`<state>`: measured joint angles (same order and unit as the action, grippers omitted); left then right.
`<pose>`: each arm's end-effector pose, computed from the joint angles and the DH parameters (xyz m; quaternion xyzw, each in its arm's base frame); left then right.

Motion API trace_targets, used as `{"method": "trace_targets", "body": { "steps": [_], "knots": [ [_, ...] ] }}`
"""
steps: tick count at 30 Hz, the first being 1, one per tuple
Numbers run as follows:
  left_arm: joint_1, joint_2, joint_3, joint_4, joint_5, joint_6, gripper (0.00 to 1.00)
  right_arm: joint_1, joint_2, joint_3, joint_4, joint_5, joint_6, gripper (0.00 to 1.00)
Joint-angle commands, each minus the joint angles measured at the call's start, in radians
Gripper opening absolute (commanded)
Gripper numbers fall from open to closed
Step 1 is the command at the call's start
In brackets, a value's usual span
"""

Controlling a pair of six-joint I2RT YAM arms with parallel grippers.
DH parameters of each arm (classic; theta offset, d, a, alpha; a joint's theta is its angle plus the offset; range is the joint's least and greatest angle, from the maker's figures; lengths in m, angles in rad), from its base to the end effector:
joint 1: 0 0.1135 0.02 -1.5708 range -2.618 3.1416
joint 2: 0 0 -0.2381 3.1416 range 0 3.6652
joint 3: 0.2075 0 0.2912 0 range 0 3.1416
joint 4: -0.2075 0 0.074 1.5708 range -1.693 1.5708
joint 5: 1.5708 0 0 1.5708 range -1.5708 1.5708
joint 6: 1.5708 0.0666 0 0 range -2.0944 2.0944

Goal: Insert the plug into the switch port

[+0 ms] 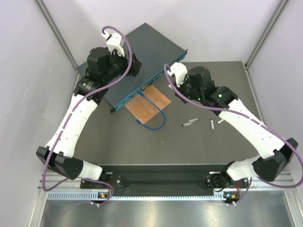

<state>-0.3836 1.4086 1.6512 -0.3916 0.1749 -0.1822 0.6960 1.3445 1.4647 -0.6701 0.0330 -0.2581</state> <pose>0.3497 -0.1536 0.4544 0.1326 0.7453 -0.2450 0.6057 0.2793 0.2305 0.3658 -0.3934 0.7787 0.0921 0.4800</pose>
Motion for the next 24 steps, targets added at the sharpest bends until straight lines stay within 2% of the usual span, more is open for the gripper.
{"method": "trace_targets", "body": {
  "steps": [1, 7, 12, 15, 18, 21, 24],
  "knots": [
    [0.002, -0.023, -0.025, -0.038, -0.160, 0.118, 0.74, -0.021, 0.053, 0.088, 0.043, 0.067, 0.097, 0.00],
    [0.014, -0.019, -0.039, -0.036, -0.132, 0.095, 0.74, -0.024, 0.108, 0.105, 0.056, 0.071, 0.111, 0.00],
    [0.025, -0.003, -0.034, -0.046, -0.019, 0.076, 0.74, -0.059, 0.137, 0.146, 0.038, 0.081, 0.109, 0.00],
    [0.046, -0.013, -0.044, -0.035, 0.113, 0.061, 0.76, -0.087, 0.148, 0.186, -0.014, -0.027, 0.070, 0.00],
    [0.063, -0.031, -0.077, -0.004, 0.217, 0.038, 0.76, -0.098, 0.104, 0.137, -0.032, -0.164, 0.046, 0.00],
    [0.078, -0.051, -0.113, 0.059, 0.317, 0.017, 0.76, -0.098, 0.085, 0.117, -0.042, -0.206, 0.042, 0.00],
    [0.092, -0.066, -0.139, 0.138, 0.515, 0.015, 0.76, -0.112, 0.087, 0.152, -0.101, -0.335, 0.020, 0.00]
  ]
}}
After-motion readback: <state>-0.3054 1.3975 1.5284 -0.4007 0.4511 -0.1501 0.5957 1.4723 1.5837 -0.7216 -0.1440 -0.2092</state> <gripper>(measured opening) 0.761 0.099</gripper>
